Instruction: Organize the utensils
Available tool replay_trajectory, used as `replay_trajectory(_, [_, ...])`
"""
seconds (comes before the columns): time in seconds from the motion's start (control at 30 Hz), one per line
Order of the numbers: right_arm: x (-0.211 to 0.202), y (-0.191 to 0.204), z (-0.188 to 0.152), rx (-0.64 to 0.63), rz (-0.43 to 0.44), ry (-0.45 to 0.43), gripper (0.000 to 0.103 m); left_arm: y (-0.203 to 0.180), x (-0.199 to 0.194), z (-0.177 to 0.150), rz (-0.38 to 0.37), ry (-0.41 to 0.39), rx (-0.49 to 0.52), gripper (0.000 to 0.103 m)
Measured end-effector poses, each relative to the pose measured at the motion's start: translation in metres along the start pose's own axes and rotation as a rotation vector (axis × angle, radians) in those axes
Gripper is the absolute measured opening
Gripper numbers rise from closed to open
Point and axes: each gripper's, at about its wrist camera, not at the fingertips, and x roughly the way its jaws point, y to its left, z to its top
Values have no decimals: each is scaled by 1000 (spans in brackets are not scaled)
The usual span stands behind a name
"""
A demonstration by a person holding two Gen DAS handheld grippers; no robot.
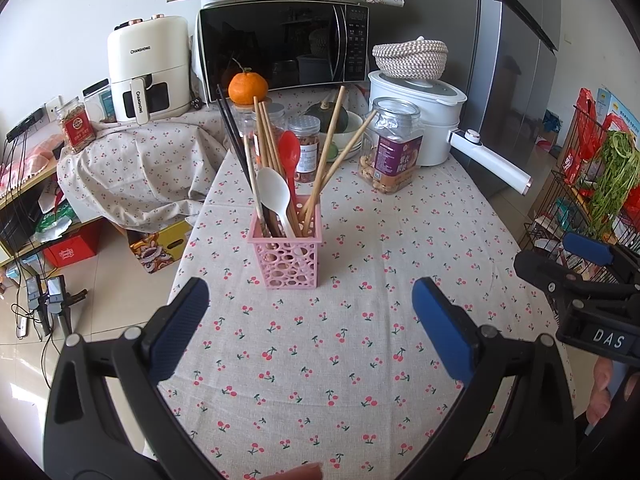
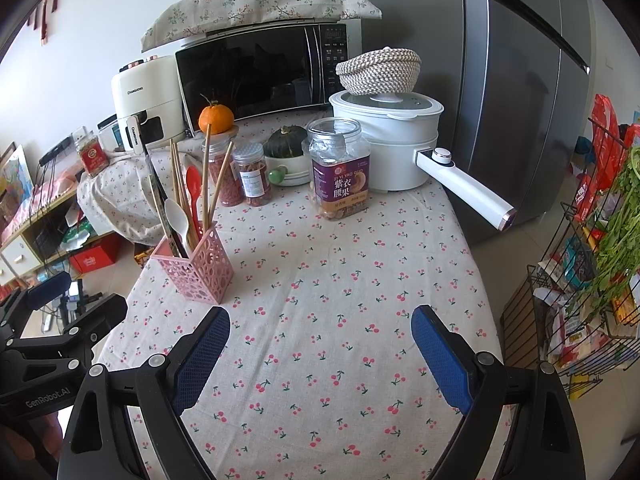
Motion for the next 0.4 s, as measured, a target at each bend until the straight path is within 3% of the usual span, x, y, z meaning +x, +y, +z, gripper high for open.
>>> replay_trajectory(0.4, [0,-1,0,2,1,4,93,2,3,-3,-10,19,7,101])
